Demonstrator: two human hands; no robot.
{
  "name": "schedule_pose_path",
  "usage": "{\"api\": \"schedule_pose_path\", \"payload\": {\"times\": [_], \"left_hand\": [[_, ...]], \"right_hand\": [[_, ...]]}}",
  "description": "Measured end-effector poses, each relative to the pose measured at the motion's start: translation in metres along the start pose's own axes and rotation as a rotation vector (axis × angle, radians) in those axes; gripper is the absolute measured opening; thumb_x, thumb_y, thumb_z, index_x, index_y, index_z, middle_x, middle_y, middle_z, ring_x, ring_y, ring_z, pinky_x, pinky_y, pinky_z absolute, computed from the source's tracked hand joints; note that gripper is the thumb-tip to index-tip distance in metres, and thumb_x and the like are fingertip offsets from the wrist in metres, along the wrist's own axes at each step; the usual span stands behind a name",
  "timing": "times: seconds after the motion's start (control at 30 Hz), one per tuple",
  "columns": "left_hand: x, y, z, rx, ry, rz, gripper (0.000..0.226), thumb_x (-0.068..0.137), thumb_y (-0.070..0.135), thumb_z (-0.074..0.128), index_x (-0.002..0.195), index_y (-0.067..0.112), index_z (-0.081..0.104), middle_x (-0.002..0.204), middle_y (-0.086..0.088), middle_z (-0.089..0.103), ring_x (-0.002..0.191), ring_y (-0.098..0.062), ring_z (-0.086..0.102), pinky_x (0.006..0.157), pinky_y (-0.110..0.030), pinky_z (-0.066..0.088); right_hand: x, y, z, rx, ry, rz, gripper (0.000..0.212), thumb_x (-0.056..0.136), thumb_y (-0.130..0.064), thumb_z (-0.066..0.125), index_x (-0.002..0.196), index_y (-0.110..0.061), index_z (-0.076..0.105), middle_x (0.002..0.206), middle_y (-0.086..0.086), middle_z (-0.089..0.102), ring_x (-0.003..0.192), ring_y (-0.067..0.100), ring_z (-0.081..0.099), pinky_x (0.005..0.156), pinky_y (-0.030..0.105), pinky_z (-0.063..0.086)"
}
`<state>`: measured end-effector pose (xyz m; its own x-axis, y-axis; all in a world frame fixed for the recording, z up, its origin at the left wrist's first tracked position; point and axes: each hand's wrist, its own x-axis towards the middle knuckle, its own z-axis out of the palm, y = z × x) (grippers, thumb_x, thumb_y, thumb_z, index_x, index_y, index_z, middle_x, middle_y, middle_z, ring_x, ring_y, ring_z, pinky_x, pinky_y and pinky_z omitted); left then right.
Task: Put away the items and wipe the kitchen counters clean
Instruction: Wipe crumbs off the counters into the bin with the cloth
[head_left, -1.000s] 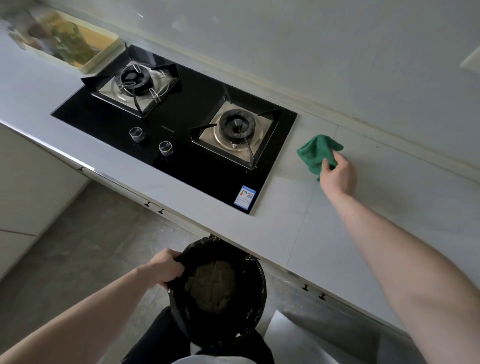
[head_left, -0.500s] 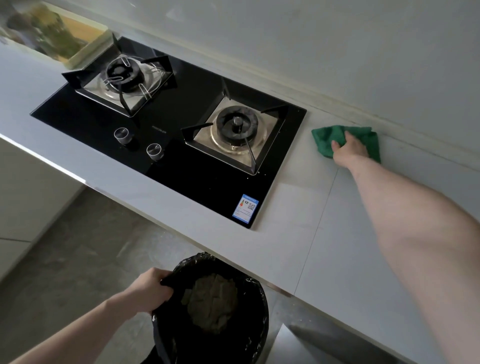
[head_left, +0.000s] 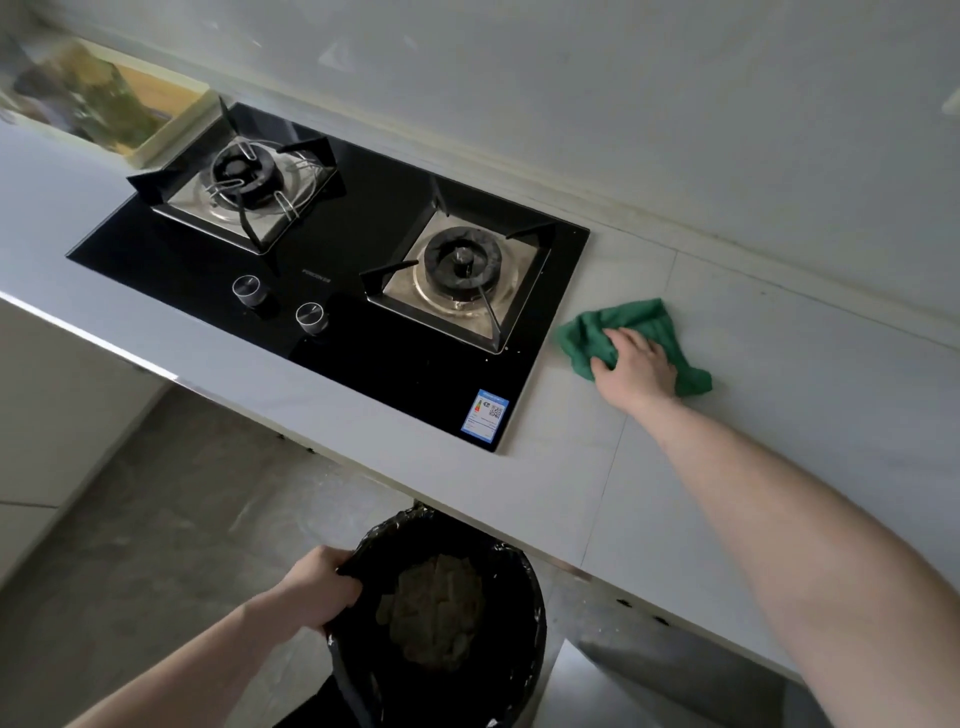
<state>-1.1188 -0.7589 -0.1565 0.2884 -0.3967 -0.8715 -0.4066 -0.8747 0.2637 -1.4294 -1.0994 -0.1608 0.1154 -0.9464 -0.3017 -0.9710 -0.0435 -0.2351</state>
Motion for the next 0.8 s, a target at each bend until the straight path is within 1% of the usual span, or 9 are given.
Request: {"api": "schedule_pose_path", "payload": {"times": [0.1,0.2,0.33,0.43,0.53,0.63,0.7,0.77,0.8], "left_hand": [[-0.007,0.004,0.003,-0.011,-0.029,-0.002,0.036,0.072,-0.001,0.054,0.084,0.024,0.078,0.071,-0.006,0.071,0.061,-0.024,0.073,0.049,-0.037,0.06],[-0.016,0.007,0.002,-0.016,-0.052,0.0,0.041,0.071,0.0,0.053,0.09,0.025,0.079,0.082,-0.009,0.075,0.065,-0.023,0.075,0.05,-0.036,0.06],[-0.023,0.01,-0.001,-0.001,-0.063,0.001,0.046,0.073,0.0,0.05,0.1,0.025,0.078,0.09,-0.01,0.076,0.07,-0.024,0.076,0.051,-0.035,0.061],[-0.027,0.013,-0.002,0.013,-0.063,0.011,0.047,0.073,-0.001,0.049,0.101,0.024,0.078,0.091,-0.01,0.075,0.072,-0.024,0.076,0.052,-0.036,0.062],[-0.031,0.015,-0.003,0.02,-0.063,0.014,0.046,0.074,-0.002,0.048,0.101,0.021,0.078,0.088,-0.009,0.074,0.068,-0.024,0.076,0.05,-0.033,0.06],[-0.032,0.015,-0.002,0.022,-0.055,0.005,0.046,0.075,-0.002,0.047,0.102,0.021,0.077,0.088,-0.01,0.075,0.066,-0.024,0.076,0.048,-0.032,0.059],[-0.031,0.012,0.0,0.017,-0.057,-0.004,0.048,0.074,-0.001,0.047,0.102,0.021,0.077,0.089,-0.01,0.076,0.066,-0.024,0.077,0.051,-0.034,0.061],[-0.029,0.01,0.002,0.014,-0.058,-0.012,0.048,0.073,0.0,0.047,0.102,0.023,0.078,0.091,-0.01,0.076,0.068,-0.025,0.077,0.055,-0.037,0.064],[-0.028,0.009,0.002,0.011,-0.055,-0.015,0.048,0.072,0.001,0.047,0.101,0.023,0.078,0.091,-0.01,0.076,0.07,-0.025,0.077,0.057,-0.039,0.064]], "right_hand": [[-0.05,-0.012,0.008,-0.012,-0.009,-0.045,0.054,0.094,-0.047,0.054,0.145,-0.036,0.045,0.153,-0.01,0.04,0.136,0.031,0.039,0.105,0.048,0.038],[-0.102,-0.024,0.024,-0.006,-0.026,-0.096,0.049,0.091,-0.042,0.057,0.14,-0.036,0.05,0.146,-0.011,0.045,0.129,0.029,0.041,0.099,0.046,0.042],[-0.169,-0.04,0.05,0.003,0.003,-0.172,0.043,0.087,-0.036,0.061,0.13,-0.036,0.057,0.135,-0.012,0.052,0.125,0.024,0.044,0.092,0.043,0.045],[-0.213,-0.048,0.065,0.001,0.01,-0.229,0.041,0.088,-0.034,0.061,0.128,-0.039,0.057,0.131,-0.016,0.052,0.124,0.017,0.045,0.092,0.041,0.044],[-0.241,-0.053,0.074,0.022,-0.014,-0.289,0.041,0.09,-0.031,0.062,0.13,-0.041,0.057,0.133,-0.02,0.052,0.126,0.013,0.043,0.097,0.038,0.041],[-0.249,-0.052,0.072,0.139,-0.044,-0.33,0.041,0.094,-0.027,0.061,0.132,-0.041,0.057,0.136,-0.024,0.053,0.129,0.008,0.045,0.103,0.036,0.039],[-0.241,-0.046,0.058,0.341,0.016,-0.293,0.039,0.096,-0.025,0.061,0.133,-0.036,0.06,0.135,-0.021,0.058,0.126,0.004,0.051,0.106,0.032,0.043],[-0.222,-0.033,0.042,0.498,0.179,-0.204,0.038,0.094,-0.022,0.065,0.131,-0.028,0.065,0.131,-0.014,0.065,0.118,0.007,0.06,0.103,0.028,0.048],[-0.21,-0.024,0.035,0.528,0.257,-0.159,0.038,0.093,-0.021,0.066,0.131,-0.025,0.065,0.13,-0.009,0.066,0.115,0.01,0.062,0.101,0.03,0.05]]}}
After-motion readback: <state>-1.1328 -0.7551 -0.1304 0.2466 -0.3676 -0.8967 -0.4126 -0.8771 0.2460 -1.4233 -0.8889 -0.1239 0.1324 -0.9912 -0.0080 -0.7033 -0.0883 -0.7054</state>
